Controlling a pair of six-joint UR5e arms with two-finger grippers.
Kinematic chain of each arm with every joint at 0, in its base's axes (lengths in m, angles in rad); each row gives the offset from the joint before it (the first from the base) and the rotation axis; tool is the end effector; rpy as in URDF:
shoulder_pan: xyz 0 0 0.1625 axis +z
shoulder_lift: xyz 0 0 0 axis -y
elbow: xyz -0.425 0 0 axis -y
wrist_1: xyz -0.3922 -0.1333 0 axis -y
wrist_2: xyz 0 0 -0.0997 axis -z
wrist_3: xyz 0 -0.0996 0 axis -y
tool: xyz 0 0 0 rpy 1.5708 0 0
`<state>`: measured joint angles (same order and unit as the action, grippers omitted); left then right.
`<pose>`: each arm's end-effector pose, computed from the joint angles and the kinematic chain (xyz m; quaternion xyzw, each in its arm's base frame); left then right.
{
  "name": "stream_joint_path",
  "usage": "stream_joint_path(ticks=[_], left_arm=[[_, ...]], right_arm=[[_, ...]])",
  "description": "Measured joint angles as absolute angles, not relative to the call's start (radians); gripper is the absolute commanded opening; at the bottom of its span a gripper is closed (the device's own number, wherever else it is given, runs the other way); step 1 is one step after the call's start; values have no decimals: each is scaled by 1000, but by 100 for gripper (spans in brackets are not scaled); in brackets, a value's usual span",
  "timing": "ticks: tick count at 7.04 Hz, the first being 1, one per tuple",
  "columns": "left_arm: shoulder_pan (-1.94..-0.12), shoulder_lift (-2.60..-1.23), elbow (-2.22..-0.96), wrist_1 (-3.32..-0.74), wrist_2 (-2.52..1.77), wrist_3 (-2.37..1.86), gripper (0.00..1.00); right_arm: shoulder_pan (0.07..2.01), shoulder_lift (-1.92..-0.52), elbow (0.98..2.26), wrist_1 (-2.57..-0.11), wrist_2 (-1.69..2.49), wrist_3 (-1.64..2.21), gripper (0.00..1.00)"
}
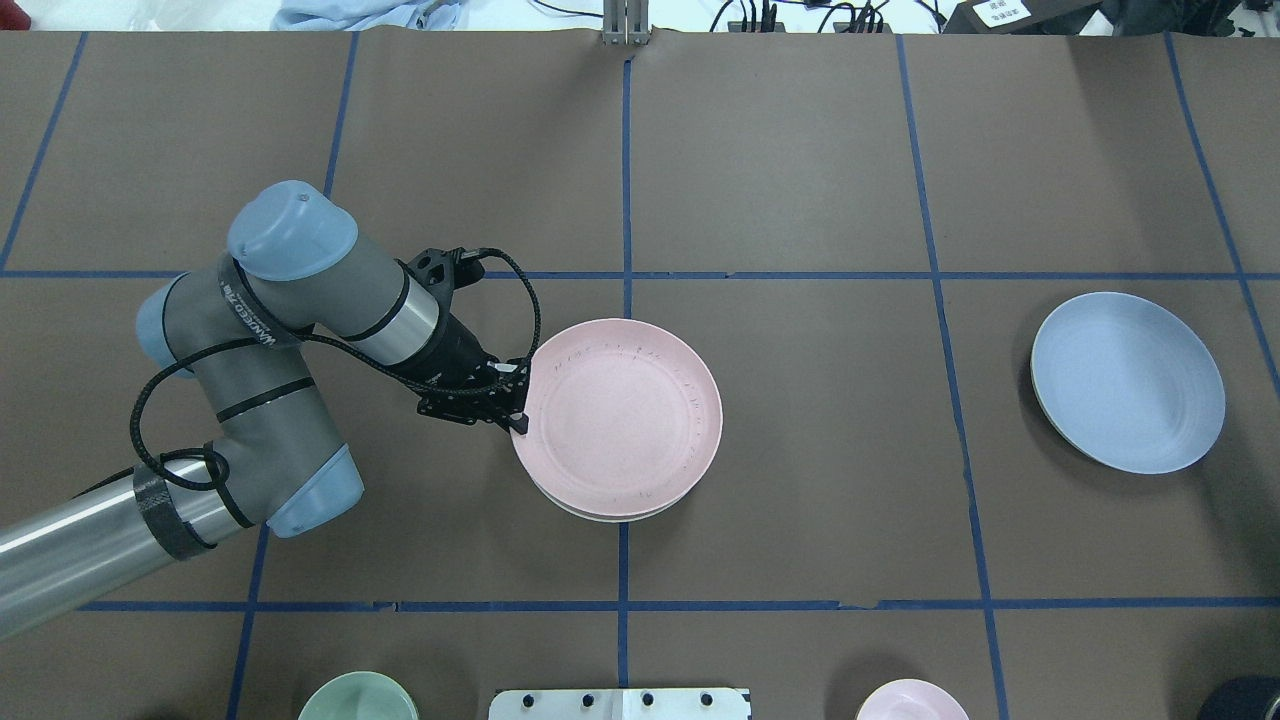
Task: Stack three plates with pink and blue
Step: 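Lower the pink plate onto the cream plate and open the left gripper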
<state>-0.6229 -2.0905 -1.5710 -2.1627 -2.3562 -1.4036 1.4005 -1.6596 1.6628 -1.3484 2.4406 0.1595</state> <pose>0.4984 -0.4354 0.2784 -0.1124 0.5751 0.0195 0.8101 -0.0226 -0.4690 0.6249 0.0320 -0.4297 -0.0523 0.9009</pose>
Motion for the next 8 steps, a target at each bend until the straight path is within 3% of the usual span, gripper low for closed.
stream_joint_path(ticks=[6,7,8], left_arm=[[-620,-2115,-1528,-2182,-2356,-1404,21],[-618,-2115,-1523,-2188,-2356,-1404,25],[-616,-2114,-1513,-2203,-2356,-1404,36]], right_arm=[[1401,-1661,1664,-1348,2442,160,100],[1401,-1661,1664,-1348,2442,160,100],[1401,-1661,1664,-1348,2441,160,100]])
